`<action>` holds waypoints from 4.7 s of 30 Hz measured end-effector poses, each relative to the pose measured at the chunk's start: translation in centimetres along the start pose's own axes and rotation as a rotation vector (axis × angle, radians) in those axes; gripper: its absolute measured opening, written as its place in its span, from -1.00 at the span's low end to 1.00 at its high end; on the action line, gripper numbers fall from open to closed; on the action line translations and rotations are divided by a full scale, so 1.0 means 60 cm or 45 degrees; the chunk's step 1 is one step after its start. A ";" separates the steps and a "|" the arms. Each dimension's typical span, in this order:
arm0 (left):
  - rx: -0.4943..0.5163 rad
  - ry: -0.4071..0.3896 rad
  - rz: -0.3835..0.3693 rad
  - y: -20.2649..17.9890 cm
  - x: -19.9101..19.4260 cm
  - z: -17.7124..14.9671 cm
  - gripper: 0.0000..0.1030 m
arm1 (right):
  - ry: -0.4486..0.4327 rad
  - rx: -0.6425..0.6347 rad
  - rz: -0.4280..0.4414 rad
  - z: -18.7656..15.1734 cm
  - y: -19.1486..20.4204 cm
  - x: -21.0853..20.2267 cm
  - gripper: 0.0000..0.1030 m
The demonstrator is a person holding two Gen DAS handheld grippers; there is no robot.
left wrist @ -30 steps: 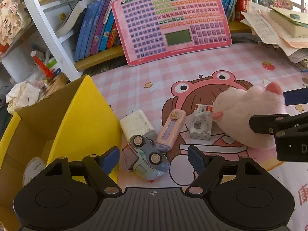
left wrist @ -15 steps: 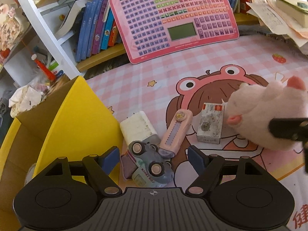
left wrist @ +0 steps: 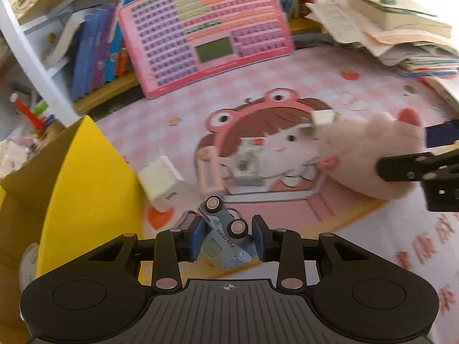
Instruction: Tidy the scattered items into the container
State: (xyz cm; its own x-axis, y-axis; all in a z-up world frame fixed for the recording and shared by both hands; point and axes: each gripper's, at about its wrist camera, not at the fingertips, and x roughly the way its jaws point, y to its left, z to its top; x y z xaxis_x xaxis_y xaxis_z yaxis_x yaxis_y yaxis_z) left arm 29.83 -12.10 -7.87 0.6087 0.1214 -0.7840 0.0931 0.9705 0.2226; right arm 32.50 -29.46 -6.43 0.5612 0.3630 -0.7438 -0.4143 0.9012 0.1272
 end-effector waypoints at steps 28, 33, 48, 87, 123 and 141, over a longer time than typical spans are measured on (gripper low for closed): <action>-0.065 0.065 -0.048 0.019 0.033 -0.006 0.00 | -0.009 -0.027 -0.028 -0.008 0.015 -0.005 0.10; -0.051 0.026 -0.105 0.011 0.009 -0.010 -0.01 | -0.012 -0.064 -0.021 -0.008 0.019 -0.005 0.31; -0.086 -0.009 -0.145 0.021 -0.025 -0.007 -0.02 | -0.035 -0.141 -0.064 -0.011 0.027 0.006 0.08; -0.132 -0.437 -0.392 0.129 -0.246 -0.003 -0.02 | -0.282 -0.090 -0.051 0.019 0.140 -0.185 0.08; -0.116 -0.537 -0.268 0.487 -0.275 -0.152 -0.01 | -0.274 -0.291 -0.027 0.071 0.559 -0.113 0.09; 0.034 -0.261 -0.316 0.528 -0.118 -0.079 -0.01 | -0.017 -0.583 0.002 0.131 0.588 0.031 0.10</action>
State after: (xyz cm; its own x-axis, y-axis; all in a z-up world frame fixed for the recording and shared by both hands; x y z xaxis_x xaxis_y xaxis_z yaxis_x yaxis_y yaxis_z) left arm 24.73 18.80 1.96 0.7107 -0.1656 -0.6837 0.2777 0.9590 0.0563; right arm 24.56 4.87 1.82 0.5682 0.3704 -0.7348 -0.6878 0.7040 -0.1771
